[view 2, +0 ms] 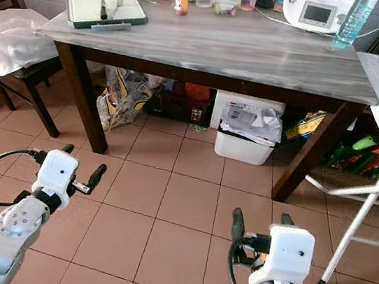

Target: Setting the table

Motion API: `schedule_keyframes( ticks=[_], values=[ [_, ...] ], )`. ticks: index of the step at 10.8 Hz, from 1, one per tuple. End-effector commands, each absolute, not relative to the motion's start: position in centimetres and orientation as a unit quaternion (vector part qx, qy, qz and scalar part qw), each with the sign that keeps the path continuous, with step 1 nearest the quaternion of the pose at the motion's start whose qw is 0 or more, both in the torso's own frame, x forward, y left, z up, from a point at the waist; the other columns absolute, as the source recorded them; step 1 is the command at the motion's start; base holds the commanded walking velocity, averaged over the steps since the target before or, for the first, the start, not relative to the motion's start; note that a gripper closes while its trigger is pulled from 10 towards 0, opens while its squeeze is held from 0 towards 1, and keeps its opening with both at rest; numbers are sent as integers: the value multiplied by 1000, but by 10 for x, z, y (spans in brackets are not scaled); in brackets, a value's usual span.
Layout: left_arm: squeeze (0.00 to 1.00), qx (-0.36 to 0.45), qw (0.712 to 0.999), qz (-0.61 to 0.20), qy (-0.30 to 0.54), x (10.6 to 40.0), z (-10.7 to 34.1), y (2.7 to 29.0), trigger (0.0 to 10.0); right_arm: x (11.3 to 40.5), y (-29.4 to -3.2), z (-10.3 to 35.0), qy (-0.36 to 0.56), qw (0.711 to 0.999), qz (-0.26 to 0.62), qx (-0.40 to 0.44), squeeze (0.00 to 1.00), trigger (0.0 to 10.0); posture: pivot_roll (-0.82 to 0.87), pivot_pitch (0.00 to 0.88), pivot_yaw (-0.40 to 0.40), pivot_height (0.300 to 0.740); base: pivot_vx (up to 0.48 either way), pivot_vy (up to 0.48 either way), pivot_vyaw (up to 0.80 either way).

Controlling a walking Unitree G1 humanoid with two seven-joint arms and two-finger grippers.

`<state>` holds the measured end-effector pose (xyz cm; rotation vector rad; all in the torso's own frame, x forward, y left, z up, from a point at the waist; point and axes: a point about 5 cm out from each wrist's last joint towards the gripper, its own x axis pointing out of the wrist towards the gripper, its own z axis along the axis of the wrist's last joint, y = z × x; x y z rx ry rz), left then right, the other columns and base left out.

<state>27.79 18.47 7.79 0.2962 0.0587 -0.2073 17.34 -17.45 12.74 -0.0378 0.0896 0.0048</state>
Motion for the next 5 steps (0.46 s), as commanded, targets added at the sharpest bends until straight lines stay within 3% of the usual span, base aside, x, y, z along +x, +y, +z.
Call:
schedule_keyframes(
  ticks=[1, 5],
  values=[
    [0, 150, 982, -113, 32, 278, 77, 183, 10000, 172, -173, 131, 40, 999, 4, -17, 0, 10000, -79, 107, 42, 740, 0, 0, -513],
    [0, 156, 980, -119, 34, 278, 75, 182, 10000, 172, -171, 131, 37, 999, 7, -20, 0, 10000, -81, 113, 43, 740, 0, 0, 0]
  ],
)
